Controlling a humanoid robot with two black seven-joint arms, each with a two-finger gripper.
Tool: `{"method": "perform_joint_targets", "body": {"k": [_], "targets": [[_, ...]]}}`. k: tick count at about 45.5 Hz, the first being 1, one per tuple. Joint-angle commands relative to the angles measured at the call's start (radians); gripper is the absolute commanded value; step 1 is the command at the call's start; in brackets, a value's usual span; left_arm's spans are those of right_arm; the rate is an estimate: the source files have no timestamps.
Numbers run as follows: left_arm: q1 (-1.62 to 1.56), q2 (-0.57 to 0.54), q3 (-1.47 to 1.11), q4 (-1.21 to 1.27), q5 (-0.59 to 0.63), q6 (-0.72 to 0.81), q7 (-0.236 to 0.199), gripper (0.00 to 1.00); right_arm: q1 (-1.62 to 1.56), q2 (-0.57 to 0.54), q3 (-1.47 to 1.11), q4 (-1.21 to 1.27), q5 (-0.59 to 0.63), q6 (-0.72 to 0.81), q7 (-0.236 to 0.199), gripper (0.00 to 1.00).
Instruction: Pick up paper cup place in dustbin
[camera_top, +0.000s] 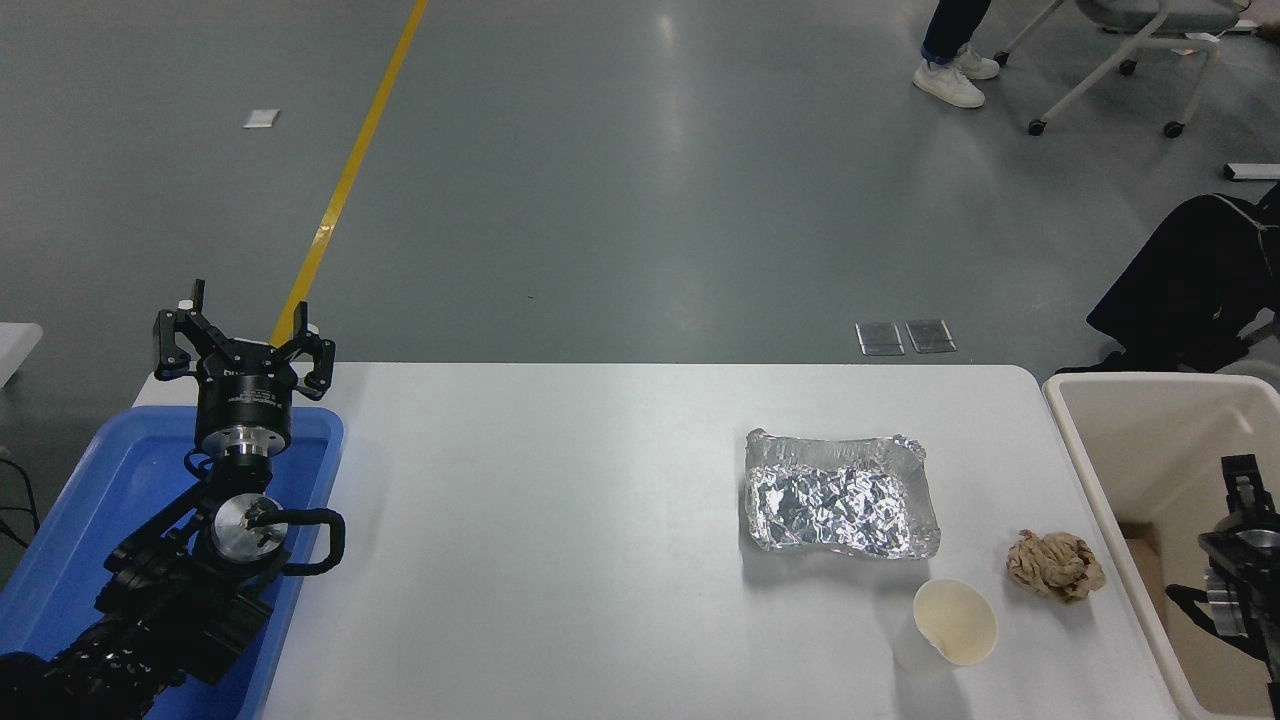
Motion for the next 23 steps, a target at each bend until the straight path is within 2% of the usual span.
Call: {"method": "perform_joint_targets", "body": {"k": [1, 23], "targets": [[0.000, 0.000, 0.000, 0.000, 0.003, 0.002, 0.003, 0.99, -0.001, 0.002, 0.022, 0.000, 0.002, -0.002, 0.002, 1.00], [-0.002, 0.000, 0.000, 0.001, 0.002, 0.006, 0.002, 0.99, 0.004, 0.000, 0.019, 0.000, 0.000, 0.001, 0.002, 1.00]]}}
